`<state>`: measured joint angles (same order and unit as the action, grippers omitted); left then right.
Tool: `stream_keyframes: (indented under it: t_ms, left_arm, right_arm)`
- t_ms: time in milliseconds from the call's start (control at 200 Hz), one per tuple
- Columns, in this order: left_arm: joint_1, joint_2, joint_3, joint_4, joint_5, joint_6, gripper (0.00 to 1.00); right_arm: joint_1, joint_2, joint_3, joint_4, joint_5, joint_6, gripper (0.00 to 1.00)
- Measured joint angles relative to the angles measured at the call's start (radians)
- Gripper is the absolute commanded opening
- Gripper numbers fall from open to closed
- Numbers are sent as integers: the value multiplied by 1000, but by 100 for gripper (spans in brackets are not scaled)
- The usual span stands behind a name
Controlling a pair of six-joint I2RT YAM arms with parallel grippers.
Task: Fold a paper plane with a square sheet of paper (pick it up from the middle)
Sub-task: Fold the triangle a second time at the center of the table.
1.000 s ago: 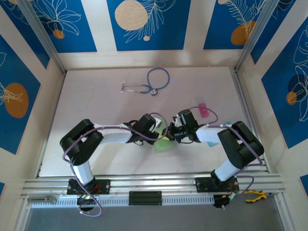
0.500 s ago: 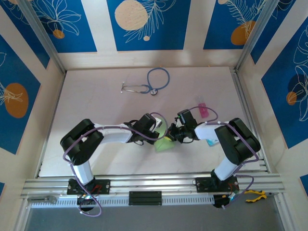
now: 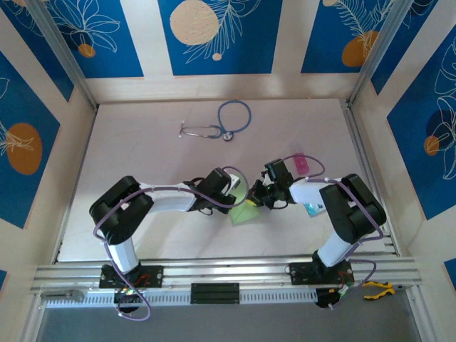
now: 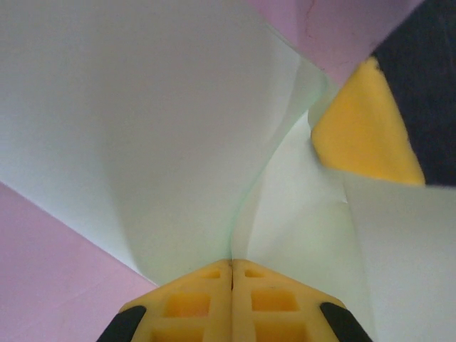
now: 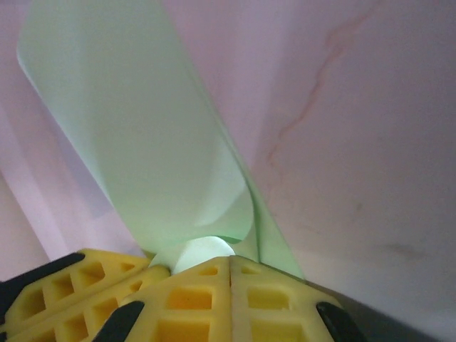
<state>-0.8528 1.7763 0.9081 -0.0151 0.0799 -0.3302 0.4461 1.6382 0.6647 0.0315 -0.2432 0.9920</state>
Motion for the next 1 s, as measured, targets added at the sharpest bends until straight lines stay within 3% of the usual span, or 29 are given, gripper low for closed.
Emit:
stream_keyframes:
  t_ms: [405, 710, 1000]
  left_arm:
    - [0, 2, 0, 4, 1, 0, 0]
    - [0, 2, 0, 4, 0, 1, 0]
    - [0, 2, 0, 3, 1, 8, 0]
  right_arm:
    - [-51, 0, 5, -15, 3, -8, 2]
    - [-25, -68, 6, 5, -4, -43, 1]
    - [-3, 56, 61, -6, 0, -75, 1]
